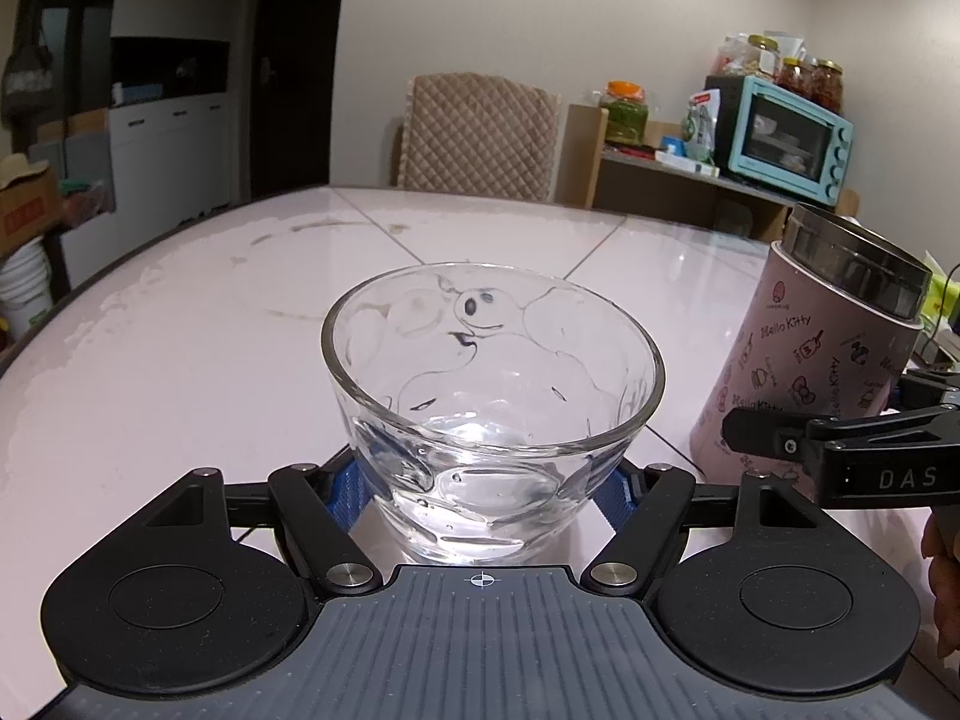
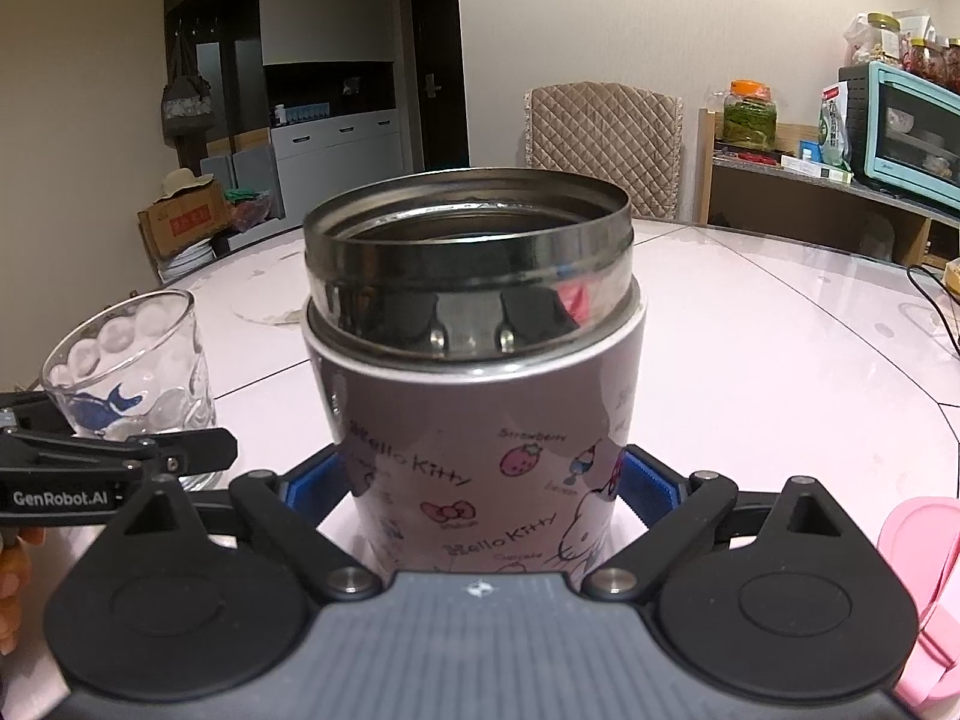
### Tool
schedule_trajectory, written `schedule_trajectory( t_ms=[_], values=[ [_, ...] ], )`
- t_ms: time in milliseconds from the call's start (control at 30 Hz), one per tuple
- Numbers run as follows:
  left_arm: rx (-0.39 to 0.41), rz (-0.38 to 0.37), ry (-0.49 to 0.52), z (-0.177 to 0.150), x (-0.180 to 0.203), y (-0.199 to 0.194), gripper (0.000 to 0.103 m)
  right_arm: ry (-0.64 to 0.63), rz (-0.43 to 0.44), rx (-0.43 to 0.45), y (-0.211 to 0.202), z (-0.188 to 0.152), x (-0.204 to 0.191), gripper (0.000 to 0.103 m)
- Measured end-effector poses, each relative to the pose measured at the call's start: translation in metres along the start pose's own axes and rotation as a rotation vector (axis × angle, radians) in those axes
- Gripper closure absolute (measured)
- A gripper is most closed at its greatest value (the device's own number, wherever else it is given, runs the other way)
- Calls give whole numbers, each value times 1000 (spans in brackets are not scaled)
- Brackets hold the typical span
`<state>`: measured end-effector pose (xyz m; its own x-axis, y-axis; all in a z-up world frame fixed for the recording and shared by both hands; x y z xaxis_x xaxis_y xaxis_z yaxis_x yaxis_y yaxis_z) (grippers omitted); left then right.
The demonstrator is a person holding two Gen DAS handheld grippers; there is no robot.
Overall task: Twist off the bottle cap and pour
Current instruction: 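Lower the pink jar with the right gripper while the left lowers the glass, then set the glass and jar on the table and open both grippers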
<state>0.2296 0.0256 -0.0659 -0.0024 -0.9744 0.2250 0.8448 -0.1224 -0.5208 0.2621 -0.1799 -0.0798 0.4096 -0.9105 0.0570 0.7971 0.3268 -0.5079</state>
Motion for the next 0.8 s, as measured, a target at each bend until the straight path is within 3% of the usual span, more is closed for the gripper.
schedule_trajectory(
  t_ms=[200, 300, 800],
  values=[
    [-5, 4, 0, 0, 0, 1, 22, 12, 4, -4, 1, -2, 2, 4],
    [-2, 5, 4, 0, 0, 0, 15, 14, 8, -14, 1, -3, 2, 4],
    [4, 25, 23, -5, 4, -7, 12, 29, 8, -8, -6, -5, 6, 1]
  ],
)
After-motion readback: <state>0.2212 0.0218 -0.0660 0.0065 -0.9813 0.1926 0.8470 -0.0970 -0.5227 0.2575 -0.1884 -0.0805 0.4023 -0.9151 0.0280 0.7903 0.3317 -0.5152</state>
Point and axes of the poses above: each gripper's, at about its wrist camera, not at the fingertips, and y roughly the way its jaws point, x to its right, z to its top, the point moved 4 cm from there along y, roughly the way its jaws point, and after that the axes turned 9 degrees about -y, right-handed, at the moved point
